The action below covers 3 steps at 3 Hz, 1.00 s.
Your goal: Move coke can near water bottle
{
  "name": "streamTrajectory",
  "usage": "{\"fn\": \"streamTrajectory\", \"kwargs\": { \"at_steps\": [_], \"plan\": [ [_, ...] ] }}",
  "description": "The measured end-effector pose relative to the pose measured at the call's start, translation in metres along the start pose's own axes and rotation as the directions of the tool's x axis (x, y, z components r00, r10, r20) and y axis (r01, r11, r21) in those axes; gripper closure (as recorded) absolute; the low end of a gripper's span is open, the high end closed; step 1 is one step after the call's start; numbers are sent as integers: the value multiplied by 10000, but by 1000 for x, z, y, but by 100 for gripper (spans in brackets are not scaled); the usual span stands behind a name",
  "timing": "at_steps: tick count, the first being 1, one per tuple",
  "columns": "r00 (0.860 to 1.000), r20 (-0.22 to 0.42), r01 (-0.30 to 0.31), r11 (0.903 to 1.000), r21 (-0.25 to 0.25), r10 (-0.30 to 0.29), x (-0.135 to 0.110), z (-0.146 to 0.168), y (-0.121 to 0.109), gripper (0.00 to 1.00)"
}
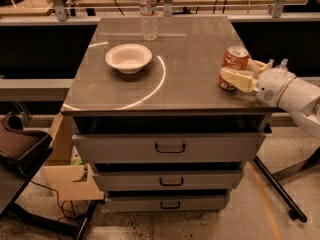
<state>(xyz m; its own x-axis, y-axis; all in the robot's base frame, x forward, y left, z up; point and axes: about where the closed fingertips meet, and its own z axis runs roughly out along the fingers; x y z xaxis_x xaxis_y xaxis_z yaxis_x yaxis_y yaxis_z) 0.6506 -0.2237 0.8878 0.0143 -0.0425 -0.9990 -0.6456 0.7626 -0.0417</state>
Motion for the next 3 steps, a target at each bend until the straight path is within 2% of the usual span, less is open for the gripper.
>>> {"fn": "streamTrajectory", "kwargs": {
  "at_steps": [1,2,3],
  "plan": [
    [10000,-66,-42,10000,4,42,0,4,4,100],
    [9998,-112,131,9998,-167,-133,-13,27,-4,100],
    [9967,-285,740,9959,-519,-755,-58,64,-16,100]
  ]
}}
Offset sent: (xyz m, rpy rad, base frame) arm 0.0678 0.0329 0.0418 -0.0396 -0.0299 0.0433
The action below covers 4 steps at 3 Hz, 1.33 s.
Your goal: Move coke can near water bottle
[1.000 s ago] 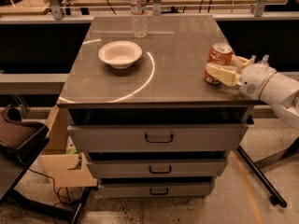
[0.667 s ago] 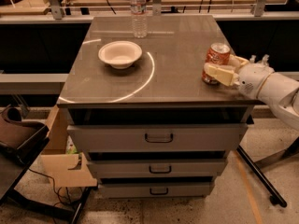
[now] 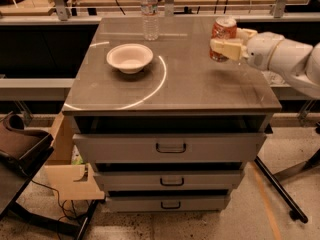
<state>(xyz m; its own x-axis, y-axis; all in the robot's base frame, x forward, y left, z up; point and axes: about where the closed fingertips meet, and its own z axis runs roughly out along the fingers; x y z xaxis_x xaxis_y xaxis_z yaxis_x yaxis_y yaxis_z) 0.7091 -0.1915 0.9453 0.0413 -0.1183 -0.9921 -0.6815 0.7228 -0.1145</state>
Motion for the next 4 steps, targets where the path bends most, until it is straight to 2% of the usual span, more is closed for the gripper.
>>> {"fn": "streamTrajectory", "kwargs": {
  "at_steps": [1,2,3,4],
  "plan": [
    [9979,-525,354,9988,-338,-371,-32,37,-21,100],
    [9941,-848,600,9947,-836,-671,-51,97,-25,100],
    [9934,-920,571,9900,-1292,-693,-53,157,-10,100],
    [9921,-1164,302,9895,-1416,-469,-37,196,-1,100]
  ]
}}
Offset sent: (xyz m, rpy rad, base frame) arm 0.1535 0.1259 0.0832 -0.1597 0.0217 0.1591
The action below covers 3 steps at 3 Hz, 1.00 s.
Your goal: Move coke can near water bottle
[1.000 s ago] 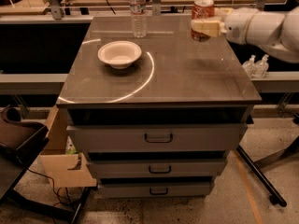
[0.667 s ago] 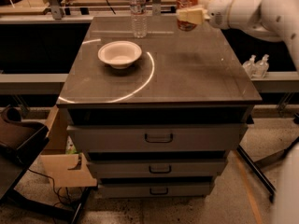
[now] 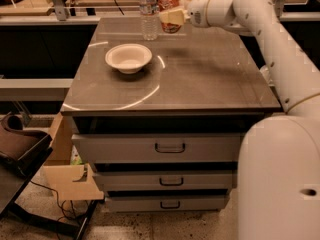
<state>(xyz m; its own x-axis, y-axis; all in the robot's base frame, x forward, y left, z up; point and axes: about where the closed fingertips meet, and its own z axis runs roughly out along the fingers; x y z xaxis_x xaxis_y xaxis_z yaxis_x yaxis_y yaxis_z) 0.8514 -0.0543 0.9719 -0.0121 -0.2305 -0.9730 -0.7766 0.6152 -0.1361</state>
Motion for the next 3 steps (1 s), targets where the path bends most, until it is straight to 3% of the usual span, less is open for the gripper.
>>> {"fn": "streamTrajectory", "kwargs": {
  "at_steps": [1,2,3],
  "plan": [
    [9991,-80,-419,9990,-151,418,13,37,3,100],
    [9991,-83,-420,9990,-149,419,13,37,3,100],
    [9951,-765,-608,9978,260,626,32,42,-11,100]
  ]
}}
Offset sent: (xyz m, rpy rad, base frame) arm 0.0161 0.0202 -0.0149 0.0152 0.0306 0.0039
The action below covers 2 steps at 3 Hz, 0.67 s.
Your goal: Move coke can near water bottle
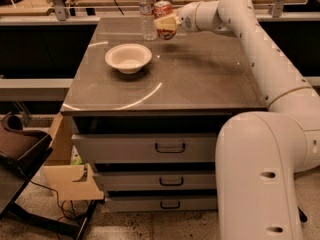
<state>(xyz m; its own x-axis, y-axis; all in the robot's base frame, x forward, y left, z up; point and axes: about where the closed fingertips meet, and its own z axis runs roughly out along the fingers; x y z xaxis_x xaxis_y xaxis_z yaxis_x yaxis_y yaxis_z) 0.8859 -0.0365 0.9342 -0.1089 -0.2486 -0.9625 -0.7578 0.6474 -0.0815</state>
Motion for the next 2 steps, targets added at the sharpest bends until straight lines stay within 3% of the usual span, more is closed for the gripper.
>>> {"fn": "streamTrajectory", "kwargs": {
  "at_steps": [2],
  "plan": [
    [9880,-1086,-971,9886,1152,1097,61,12,-41,100]
  ]
}}
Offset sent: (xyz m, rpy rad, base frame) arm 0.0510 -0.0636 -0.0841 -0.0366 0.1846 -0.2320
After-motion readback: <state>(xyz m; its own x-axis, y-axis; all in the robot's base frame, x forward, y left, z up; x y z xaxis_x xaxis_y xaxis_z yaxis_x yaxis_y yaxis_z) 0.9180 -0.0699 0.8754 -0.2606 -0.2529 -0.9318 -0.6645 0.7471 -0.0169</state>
